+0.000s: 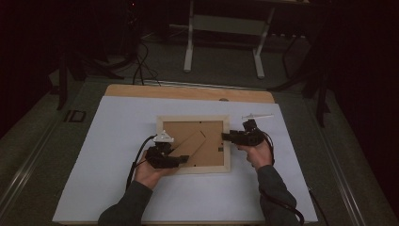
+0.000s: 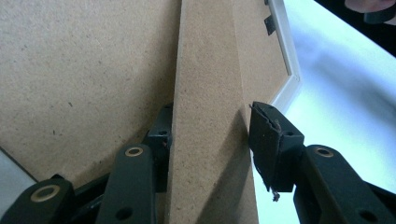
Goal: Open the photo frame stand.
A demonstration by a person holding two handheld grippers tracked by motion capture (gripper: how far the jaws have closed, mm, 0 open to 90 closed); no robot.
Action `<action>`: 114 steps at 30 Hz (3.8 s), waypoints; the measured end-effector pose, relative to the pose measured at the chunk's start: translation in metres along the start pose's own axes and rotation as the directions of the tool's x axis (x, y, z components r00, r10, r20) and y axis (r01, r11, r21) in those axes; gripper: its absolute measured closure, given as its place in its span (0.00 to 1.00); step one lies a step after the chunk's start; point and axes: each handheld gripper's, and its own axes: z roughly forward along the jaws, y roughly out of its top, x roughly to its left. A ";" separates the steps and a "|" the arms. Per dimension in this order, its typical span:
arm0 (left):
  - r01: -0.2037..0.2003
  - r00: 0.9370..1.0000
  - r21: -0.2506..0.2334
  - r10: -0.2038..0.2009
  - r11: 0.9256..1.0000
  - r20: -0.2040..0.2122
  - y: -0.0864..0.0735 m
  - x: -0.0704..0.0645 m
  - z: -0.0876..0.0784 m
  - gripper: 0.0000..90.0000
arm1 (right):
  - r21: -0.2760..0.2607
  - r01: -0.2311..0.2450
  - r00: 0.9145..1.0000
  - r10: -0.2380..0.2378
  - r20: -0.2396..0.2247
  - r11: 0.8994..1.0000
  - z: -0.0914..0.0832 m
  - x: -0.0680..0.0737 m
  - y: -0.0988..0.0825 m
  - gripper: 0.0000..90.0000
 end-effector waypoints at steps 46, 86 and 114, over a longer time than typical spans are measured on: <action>-0.047 0.996 -0.073 0.042 0.996 -0.073 0.008 -0.003 -0.008 0.78 | -0.163 0.086 0.990 -0.067 0.120 0.983 -0.020 0.028 0.001 0.69; -0.111 0.981 0.015 0.111 0.994 -0.158 0.002 -0.012 0.004 0.88 | -0.199 0.164 0.974 -0.128 0.185 0.966 -0.022 0.048 -0.002 0.70; -0.136 0.977 0.018 0.138 0.990 -0.161 -0.003 -0.016 0.004 0.90 | -0.149 0.323 0.946 -0.324 0.017 0.935 -0.007 0.032 0.008 0.39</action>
